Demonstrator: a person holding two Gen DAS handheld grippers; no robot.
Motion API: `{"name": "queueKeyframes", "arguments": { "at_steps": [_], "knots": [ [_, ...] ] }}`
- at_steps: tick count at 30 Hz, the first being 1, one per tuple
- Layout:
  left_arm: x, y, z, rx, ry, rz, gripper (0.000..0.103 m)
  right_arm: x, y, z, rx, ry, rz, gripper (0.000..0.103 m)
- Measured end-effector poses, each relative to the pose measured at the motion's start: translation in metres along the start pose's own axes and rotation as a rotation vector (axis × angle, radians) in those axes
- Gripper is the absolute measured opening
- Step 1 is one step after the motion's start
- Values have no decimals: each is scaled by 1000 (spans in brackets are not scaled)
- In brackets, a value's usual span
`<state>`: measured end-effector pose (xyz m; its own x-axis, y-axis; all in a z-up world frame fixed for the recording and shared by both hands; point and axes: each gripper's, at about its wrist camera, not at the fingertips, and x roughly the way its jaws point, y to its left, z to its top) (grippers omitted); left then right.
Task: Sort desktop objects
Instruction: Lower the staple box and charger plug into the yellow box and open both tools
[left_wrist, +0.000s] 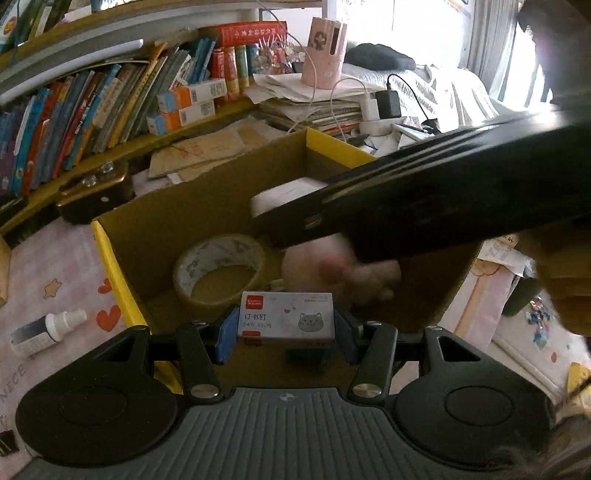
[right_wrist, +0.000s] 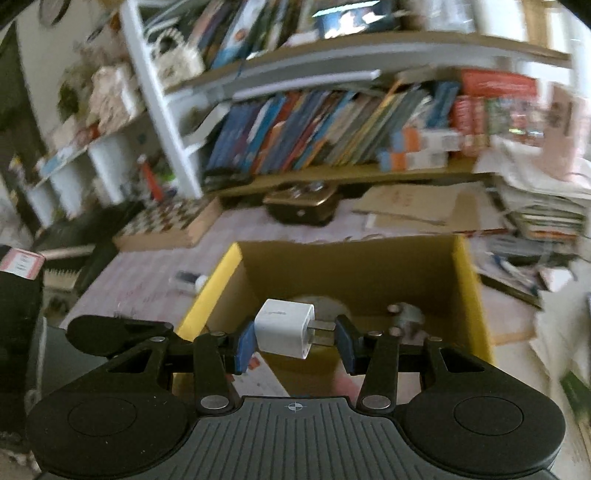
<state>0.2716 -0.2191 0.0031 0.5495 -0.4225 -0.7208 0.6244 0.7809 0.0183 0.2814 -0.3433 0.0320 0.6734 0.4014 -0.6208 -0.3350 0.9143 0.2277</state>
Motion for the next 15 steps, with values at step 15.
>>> {"name": "queueKeyframes", "arguments": {
  "at_steps": [15],
  "knots": [
    [0,-2,0,0,2,13,50,82,23,-8,-253,342,-39,46]
  ]
}}
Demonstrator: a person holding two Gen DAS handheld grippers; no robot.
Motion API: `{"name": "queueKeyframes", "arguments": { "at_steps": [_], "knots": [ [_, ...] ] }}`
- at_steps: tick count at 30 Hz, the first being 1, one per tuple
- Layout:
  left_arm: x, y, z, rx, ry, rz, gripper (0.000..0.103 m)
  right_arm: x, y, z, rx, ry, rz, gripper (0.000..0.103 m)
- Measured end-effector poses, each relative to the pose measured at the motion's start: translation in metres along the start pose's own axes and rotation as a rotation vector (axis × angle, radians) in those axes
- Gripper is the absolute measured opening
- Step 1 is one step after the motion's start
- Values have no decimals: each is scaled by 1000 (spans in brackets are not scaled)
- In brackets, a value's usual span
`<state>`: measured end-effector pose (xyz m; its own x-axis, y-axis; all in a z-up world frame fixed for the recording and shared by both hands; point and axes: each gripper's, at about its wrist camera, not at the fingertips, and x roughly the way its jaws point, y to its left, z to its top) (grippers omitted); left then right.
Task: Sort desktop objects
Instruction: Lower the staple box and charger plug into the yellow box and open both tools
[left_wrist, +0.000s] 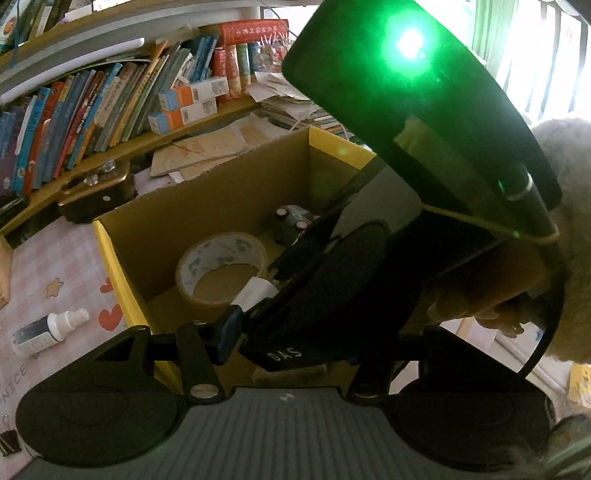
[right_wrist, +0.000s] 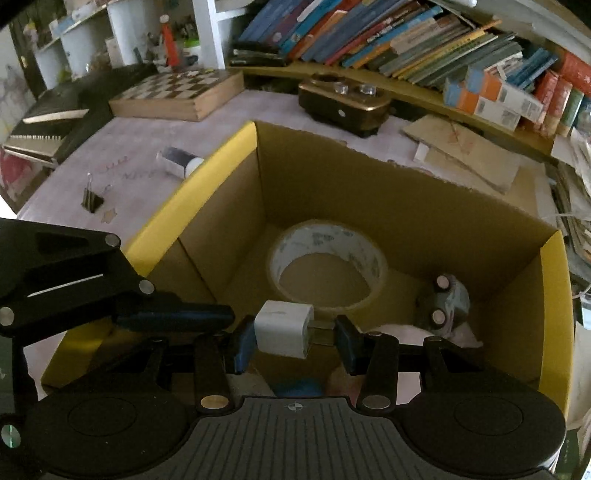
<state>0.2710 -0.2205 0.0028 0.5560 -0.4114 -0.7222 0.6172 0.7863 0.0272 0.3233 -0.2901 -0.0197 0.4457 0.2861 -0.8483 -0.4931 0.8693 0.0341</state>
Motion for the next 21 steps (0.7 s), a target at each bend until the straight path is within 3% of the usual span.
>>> {"name": "queueKeyframes", "arguments": {
  "at_steps": [5,6,8,10,15,18,21],
  "knots": [
    [-1,2,-3,-18,-13,13,57,-2,-2,0,31,-11,16,47],
    [-1,3,-3,-19,-20,30,62,-3,-3,1,33,-20,16,48],
    [-5,1,-5,-5,-44,60,68,-3,-4,3,44,-33,27,54],
    [-10,-1,-7,5,-70,89,80,-8,-7,3,67,-64,37,69],
    [-33,-4,-12,11,-143,101,84,-21,-7,-3,115,-116,32,73],
    [-50,-3,-15,-11,-194,121,92,-34,-3,-9,127,-162,19,76],
    [-69,0,-18,-50,-236,126,94,-46,2,-15,146,-215,-6,84]
  ]
}}
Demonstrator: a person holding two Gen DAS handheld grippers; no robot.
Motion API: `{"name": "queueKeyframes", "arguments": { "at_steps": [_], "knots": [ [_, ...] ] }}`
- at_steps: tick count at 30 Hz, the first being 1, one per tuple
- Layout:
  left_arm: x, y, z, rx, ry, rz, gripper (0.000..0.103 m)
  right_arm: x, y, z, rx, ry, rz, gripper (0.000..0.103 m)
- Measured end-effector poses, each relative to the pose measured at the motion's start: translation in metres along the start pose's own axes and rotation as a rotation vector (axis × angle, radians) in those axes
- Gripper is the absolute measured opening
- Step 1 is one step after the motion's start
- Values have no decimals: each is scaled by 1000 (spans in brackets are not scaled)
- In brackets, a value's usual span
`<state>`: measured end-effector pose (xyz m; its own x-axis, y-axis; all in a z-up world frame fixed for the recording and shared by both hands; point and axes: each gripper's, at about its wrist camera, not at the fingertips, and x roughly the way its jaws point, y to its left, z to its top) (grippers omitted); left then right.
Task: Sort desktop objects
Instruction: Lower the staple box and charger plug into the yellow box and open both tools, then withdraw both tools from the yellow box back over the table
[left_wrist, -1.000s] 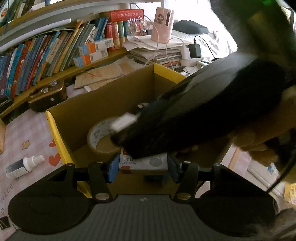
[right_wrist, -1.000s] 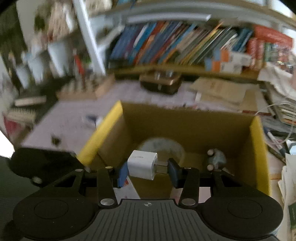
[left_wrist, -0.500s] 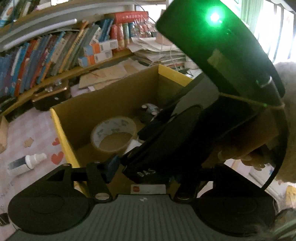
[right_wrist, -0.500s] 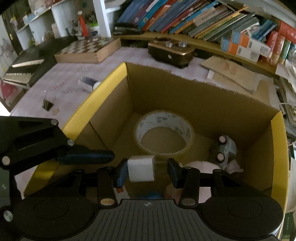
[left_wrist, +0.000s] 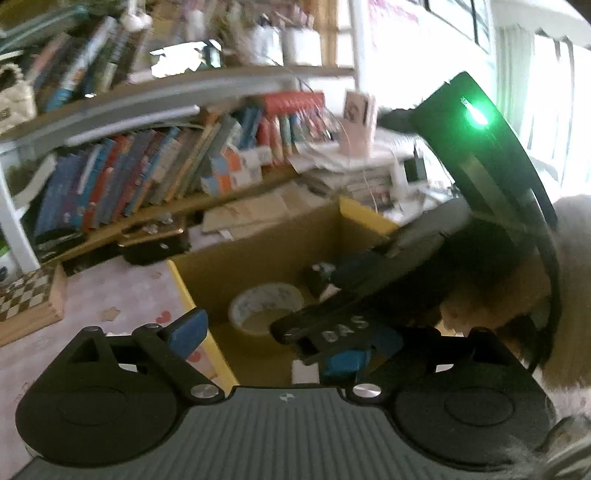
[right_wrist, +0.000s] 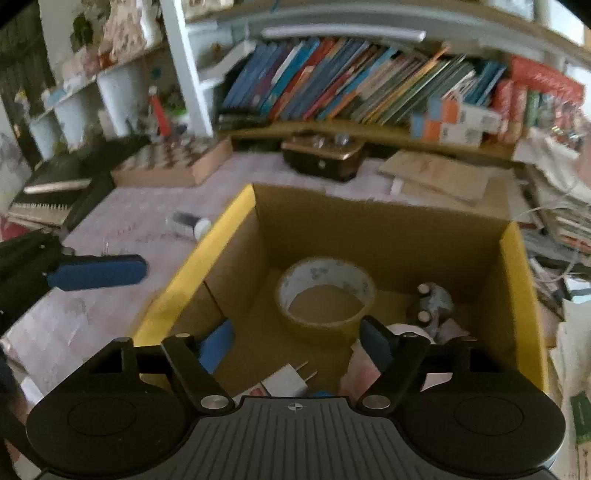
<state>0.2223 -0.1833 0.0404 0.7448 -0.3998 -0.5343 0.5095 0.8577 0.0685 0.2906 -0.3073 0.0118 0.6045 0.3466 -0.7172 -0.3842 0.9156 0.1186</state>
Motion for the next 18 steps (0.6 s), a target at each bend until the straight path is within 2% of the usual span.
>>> {"name": "queueKeyframes", "arguments": {
  "at_steps": [3,12,18],
  "knots": [
    [-18,2,-2,-10,-34,12,100,-19,4,-6,38,-77,-22,86],
    [-70,20,-12,-50,-128,43,103,-81,21,-25,121,-288,-153,88],
    [-100,38,-27,-52,-174,72,103,-111,36,-47,205,-356,-260,88]
  ]
}}
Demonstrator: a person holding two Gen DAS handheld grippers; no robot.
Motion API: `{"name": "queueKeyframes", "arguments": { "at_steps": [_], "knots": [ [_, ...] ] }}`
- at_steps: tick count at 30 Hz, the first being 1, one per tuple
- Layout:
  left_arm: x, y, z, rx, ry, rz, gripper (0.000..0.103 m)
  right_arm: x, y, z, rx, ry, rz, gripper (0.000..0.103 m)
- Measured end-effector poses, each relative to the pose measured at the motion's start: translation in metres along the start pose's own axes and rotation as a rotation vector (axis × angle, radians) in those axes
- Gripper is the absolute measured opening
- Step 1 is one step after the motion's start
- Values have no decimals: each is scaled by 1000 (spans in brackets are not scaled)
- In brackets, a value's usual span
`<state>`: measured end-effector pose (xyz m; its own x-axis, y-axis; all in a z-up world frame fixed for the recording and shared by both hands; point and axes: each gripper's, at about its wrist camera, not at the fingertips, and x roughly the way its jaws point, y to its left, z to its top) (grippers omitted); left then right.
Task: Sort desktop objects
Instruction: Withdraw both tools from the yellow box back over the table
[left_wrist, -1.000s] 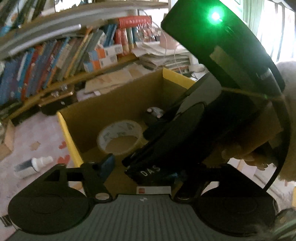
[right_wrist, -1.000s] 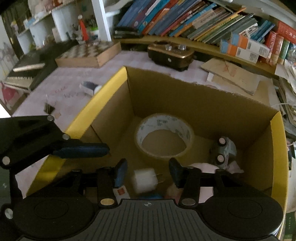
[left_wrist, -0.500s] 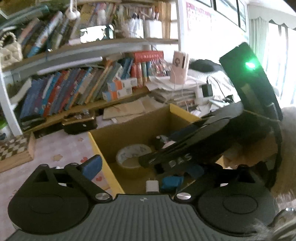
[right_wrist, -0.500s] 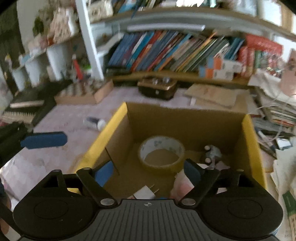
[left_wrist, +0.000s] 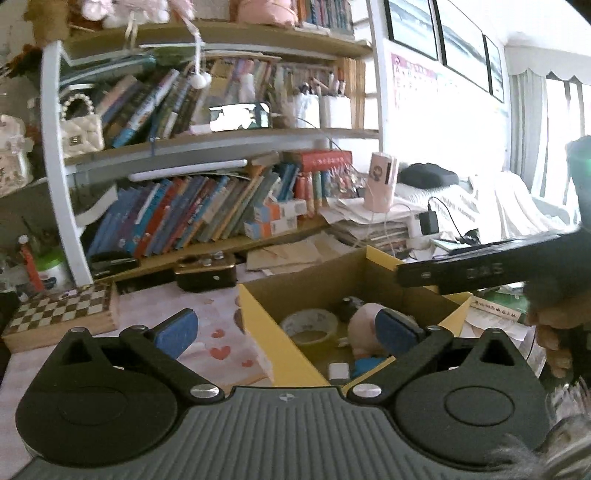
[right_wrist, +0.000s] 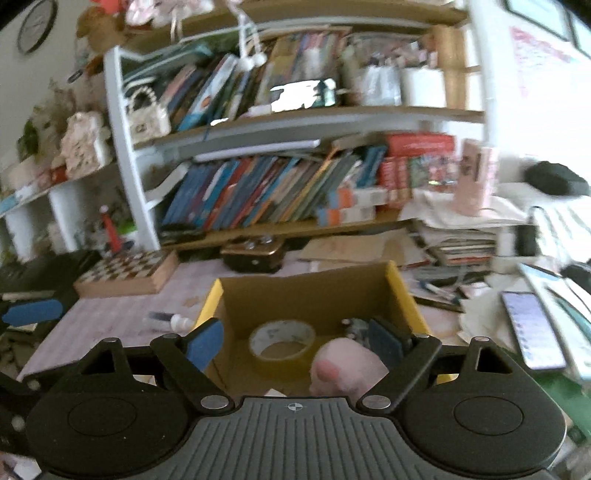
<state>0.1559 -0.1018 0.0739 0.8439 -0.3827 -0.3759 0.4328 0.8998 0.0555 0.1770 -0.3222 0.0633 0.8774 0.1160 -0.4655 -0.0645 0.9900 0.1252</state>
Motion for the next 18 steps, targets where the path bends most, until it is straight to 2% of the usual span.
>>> {"name": "queueKeyframes", "arguments": {
  "at_steps": [10,14,18],
  "knots": [
    [-49,43,-28,-61,-13,23,103,-53,30,-43,67,-62,-228,91],
    [-66,59,-42,-88,5,35,103,-66,45,-66,119,-33,-282,91],
    [-80,75,-59,-123,33,47,103,-72,64,-91,157,33,-294,91]
  ]
}}
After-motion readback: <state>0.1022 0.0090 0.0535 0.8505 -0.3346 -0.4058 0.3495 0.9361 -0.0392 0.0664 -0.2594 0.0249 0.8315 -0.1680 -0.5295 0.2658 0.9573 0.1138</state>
